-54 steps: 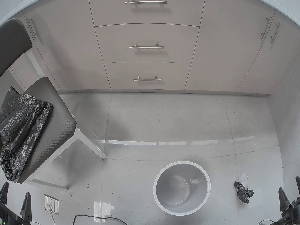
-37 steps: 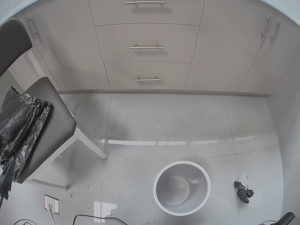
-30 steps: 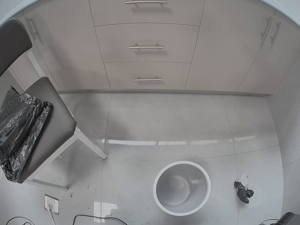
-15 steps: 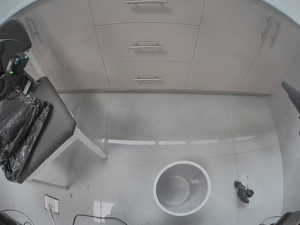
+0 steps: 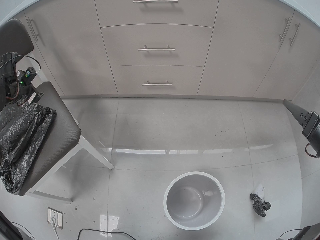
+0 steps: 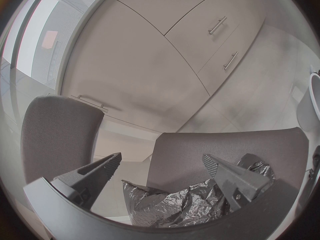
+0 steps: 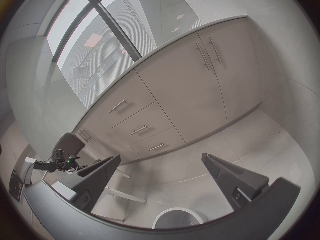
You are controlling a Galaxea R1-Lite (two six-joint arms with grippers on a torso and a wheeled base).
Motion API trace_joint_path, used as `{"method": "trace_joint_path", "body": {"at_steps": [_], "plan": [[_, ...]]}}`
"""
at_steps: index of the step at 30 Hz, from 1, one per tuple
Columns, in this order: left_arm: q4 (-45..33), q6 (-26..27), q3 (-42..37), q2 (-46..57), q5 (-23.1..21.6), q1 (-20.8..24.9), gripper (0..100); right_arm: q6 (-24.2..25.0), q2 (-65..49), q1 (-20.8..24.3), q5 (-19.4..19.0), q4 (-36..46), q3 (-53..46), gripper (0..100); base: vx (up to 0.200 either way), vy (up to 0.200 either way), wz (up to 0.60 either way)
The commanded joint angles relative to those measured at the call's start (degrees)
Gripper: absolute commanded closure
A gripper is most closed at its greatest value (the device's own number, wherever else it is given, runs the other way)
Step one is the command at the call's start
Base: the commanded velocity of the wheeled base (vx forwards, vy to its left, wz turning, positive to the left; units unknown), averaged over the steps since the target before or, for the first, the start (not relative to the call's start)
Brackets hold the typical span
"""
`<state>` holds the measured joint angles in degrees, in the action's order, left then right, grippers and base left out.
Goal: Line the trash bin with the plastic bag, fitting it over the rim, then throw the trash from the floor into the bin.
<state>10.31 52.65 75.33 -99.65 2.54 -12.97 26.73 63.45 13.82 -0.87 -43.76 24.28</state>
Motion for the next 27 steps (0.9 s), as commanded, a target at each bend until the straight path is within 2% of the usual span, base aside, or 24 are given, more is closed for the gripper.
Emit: {"method": "trace_joint_path", "body": {"at_steps": [1,5,6,8,15,27], "plan": [[-0.1,-1.4,-1.4,3.7,-1.6,0.2,0,0.0,1.1,0.1,0.0,0.0,-0.2,0,0.0,0.0,0.0],[-0.4,-3.1,-2.5,5.3,-2.6,0.2,0,0.0,1.4,0.1,0.0,0.0,-0.2,0,0.0,0.0,0.0],[-0.6,-3.1,-5.2,7.7,-4.9,-0.3,0,0.0,1.5,0.1,-0.1,0.0,-0.3,0,0.0,0.0,0.0],[-0.6,-2.6,-8.6,9.0,-6.2,-0.7,0,0.0,1.5,0.1,-0.3,0.1,-0.4,0,0.0,0.0,0.0],[0.1,0.3,-15.6,9.2,-6.8,-3.8,0,-0.1,1.7,0.5,-0.5,0.2,-1.2,0,0.0,0.0,0.0],[0.1,0.2,-17.0,9.1,-7.3,-3.7,0,0.0,4.0,0.5,-0.4,-0.4,-1.7,0,0.0,0.0,0.0]]}}
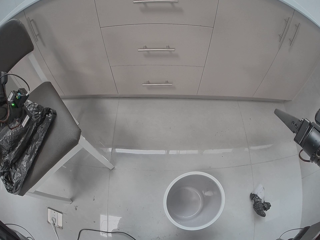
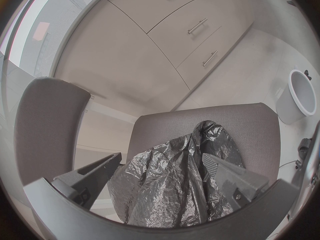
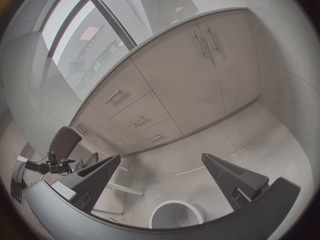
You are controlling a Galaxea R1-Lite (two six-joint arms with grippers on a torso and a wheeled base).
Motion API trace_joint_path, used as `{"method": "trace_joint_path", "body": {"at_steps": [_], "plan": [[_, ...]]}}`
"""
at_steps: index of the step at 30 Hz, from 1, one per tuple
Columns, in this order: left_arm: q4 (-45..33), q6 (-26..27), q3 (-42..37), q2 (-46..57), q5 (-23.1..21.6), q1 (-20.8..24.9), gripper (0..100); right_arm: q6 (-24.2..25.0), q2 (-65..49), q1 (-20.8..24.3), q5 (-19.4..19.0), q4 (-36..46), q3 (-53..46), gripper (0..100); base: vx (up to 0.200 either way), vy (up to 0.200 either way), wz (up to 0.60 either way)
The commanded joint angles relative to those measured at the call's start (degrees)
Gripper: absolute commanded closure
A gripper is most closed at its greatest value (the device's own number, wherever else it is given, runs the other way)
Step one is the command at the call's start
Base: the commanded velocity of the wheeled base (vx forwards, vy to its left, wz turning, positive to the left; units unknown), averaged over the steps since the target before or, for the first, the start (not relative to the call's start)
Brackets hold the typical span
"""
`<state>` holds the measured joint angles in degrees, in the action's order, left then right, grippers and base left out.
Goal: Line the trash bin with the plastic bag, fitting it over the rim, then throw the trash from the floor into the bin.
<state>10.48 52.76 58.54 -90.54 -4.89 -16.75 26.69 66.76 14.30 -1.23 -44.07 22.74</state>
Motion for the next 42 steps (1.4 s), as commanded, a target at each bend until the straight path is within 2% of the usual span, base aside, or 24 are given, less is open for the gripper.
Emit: {"method": "trace_joint_path", "body": {"at_steps": [1,5,17,26,27,39,42], "plan": [[0.0,0.1,-0.2,0.0,0.1,0.1,0,0.0,0.7,0.0,0.0,-0.1,-0.1,0,0.0,0.0,0.0],[0.3,-0.4,0.1,-2.8,0.2,0.1,0,0.1,0.7,-0.1,0.0,-0.1,-0.1,0,0.0,0.0,0.0],[11.6,-0.5,-0.1,-10.5,0.8,0.8,0,0.2,1.5,-0.1,0.0,-0.3,-0.2,0,0.0,0.0,0.0],[12.1,-0.6,0.3,-11.3,0.8,0.8,0,0.4,1.5,-0.1,0.0,-0.3,-0.2,0,0.0,0.0,0.0],[11.9,-0.6,0.3,-11.4,0.8,0.8,100,0.9,1.4,-0.1,0.0,-0.3,-0.2,0,0.0,0.0,0.0],[12.3,-5.6,0.3,-10.7,0.1,1.9,100,1.4,1.4,-0.3,0.0,-0.3,-0.1,0,0.0,0.0,0.0],[12.4,-8.5,0.2,-9.9,-0.7,2.3,100,1.4,1.4,-0.4,0.0,-0.3,-0.1,0,0.0,0.0,0.0]]}}
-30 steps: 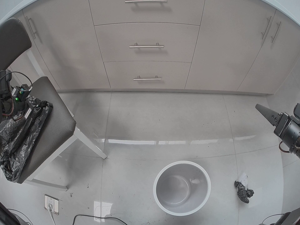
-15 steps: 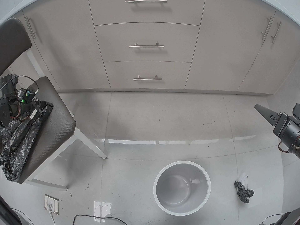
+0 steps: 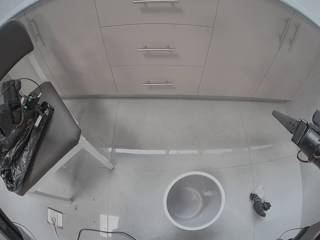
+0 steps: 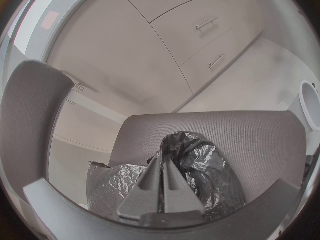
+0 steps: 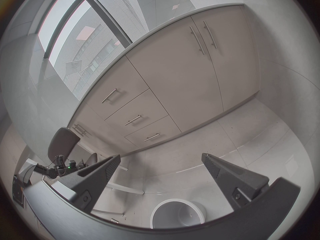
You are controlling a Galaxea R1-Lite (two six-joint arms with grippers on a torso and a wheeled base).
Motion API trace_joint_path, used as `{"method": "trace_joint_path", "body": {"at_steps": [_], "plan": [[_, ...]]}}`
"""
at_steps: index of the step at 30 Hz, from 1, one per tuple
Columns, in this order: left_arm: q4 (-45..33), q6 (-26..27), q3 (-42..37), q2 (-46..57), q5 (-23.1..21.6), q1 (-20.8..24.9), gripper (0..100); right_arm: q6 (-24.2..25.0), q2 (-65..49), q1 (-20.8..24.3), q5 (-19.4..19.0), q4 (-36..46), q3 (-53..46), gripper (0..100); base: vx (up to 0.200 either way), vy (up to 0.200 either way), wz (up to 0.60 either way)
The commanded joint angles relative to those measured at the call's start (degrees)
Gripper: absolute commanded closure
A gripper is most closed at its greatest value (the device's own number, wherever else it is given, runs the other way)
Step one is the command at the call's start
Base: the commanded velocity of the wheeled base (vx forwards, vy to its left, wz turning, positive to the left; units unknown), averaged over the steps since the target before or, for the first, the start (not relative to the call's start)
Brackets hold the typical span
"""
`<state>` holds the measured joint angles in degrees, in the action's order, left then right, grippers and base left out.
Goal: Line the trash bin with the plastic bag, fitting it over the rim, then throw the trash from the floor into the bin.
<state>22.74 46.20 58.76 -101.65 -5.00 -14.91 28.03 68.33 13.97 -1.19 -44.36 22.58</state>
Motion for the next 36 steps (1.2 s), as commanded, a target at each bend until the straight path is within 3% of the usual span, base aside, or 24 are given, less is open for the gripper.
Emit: {"method": "trace_joint_path", "body": {"at_steps": [1,3,7,9,11,13,14,15,16,18,20,22,23,24,26,29,32,36], "plan": [[0.3,-3.7,0.0,1.8,-0.9,0.8,100,0.0,-0.2,-0.2,0.1,0.0,0.0,0,0.0,0.0,0.0],[0.6,-8.7,0.0,3.2,-1.1,2.0,100,0.0,-0.4,-0.2,0.1,0.0,0.0,0,0.0,0.0,0.0],[0.6,-24.9,1.1,7.3,-0.6,6.3,100,0.0,-0.6,-0.2,0.0,0.0,0.1,0,0.0,0.0,0.0],[0.2,-44.3,4.4,10.4,2.1,11.5,100,-0.1,-0.8,-0.1,0.0,0.0,0.1,0,0.0,0.0,0.0],[-1.7,-59.9,8.7,12.3,10.5,15.5,100,0.0,-0.9,-0.1,0.0,0.0,0.1,0,0.0,0.0,0.0],[-8.1,-73.8,13.7,13.5,19.9,19.7,100,0.0,-1.0,-0.1,-0.1,0.0,0.0,0,0.0,0.0,0.0],[-12.5,-79.3,15.9,14.0,22.2,21.2,100,0.0,-1.0,0.1,-0.1,0.0,-0.1,0,0.0,0.0,0.0],[-13.4,-80.2,16.4,14.1,22.5,21.5,100,-0.1,-1.0,0.1,-0.1,0.0,-0.1,0,0.0,0.0,0.0],[-25.5,-90.9,21.0,15.3,22.6,24.3,100,-0.1,-1.1,0.5,-0.2,0.2,-0.4,0,0.0,0.0,0.0],[-36.8,-101.9,26.5,15.0,22.4,29.8,100,-0.3,-1.7,1.9,-0.3,0.2,-1.0,0,0.0,0.0,0.0],[-43.0,-109.1,30.6,14.1,22.4,34.9,100,-0.2,-2.8,4.8,-0.2,0.6,-1.1,0,0.0,0.0,0.0],[-45.3,-112.3,32.8,12.3,22.3,40.2,100,-0.1,-3.5,8.7,-0.1,1.2,-1.2,0,0.0,0.0,0.0],[-45.3,-112.3,32.8,12.3,22.3,40.2,100,-0.1,-3.5,8.7,-0.1,1.2,-1.2,0,0.0,0.0,0.0],[-44.5,-112.1,33.4,10.2,22.5,46.1,100,-0.2,-3.4,12.0,0.3,2.3,-1.1,0,0.0,0.0,0.0],[-43.2,-111.9,35.1,7.1,23.1,53.2,100,-0.6,-3.0,14.7,0.5,4.6,-0.8,0,0.0,0.0,0.0],[-43.7,-109.9,39.1,4.3,23.2,59.5,100,-0.8,-2.7,16.5,0.4,7.4,-0.3,0,0.0,0.0,0.0],[-43.5,-105.4,40.7,2.3,23.3,64.0,100,-1.0,-1.9,18.0,0.4,8.7,-0.6,0,0.0,0.0,0.0],[-43.5,-103.2,41.8,1.6,23.3,67.6,100,-2.1,-1.0,19.9,0.5,9.4,-0.9,0,0.0,0.0,0.0]]}}
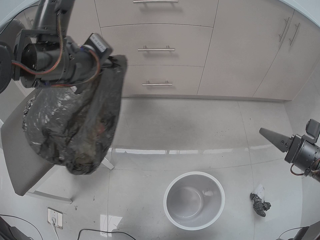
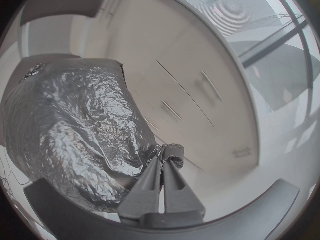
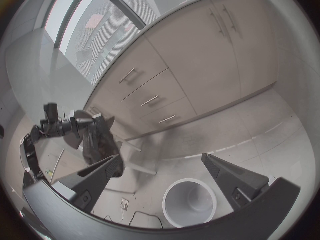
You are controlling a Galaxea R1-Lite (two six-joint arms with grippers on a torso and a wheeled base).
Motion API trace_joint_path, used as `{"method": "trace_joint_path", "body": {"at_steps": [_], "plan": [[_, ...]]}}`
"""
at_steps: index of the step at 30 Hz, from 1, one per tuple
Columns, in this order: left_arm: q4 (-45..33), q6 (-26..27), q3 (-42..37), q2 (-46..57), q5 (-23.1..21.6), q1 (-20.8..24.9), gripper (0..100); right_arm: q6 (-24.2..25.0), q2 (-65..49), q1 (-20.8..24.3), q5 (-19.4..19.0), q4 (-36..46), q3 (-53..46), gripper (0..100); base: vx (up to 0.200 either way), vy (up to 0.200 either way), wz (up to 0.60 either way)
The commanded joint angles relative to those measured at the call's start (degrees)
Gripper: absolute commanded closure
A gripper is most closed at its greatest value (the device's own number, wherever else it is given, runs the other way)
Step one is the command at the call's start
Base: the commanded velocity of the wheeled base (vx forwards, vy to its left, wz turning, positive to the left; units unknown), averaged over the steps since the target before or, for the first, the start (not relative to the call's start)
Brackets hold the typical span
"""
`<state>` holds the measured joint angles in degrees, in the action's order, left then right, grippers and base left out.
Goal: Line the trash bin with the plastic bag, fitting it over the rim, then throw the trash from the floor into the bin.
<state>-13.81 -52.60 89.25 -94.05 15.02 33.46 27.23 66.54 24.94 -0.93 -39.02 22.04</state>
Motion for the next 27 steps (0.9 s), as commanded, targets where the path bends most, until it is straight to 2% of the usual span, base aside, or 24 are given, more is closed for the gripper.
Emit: {"method": "trace_joint_path", "body": {"at_steps": [1,7,13,22,27], "plan": [[-6.9,-3.4,12.2,-6.5,3.2,21.2,100,-2.4,1.8,10.4,0.2,4.5,-0.5,0,0.0,0.0,0.0],[-7.3,-2.9,16.0,-9.0,3.1,24.2,100,-3.1,2.5,15.1,2.3,4.5,-1.7,0,0.0,0.0,0.0],[-7.3,-2.2,17.8,-9.2,2.5,27.2,100,-3.1,3.2,17.7,3.7,4.4,-3.4,0,0.0,0.0,0.0],[-7.4,-1.3,17.4,-10.6,2.5,29.0,100,-6.0,8.3,16.9,5.0,3.8,-1.5,0,0.0,0.0,0.0],[-7.5,-1.2,17.3,-10.6,2.5,30.1,100,-9.3,10.8,13.1,5.1,3.7,-0.1,0,0.0,0.0,0.0]]}}
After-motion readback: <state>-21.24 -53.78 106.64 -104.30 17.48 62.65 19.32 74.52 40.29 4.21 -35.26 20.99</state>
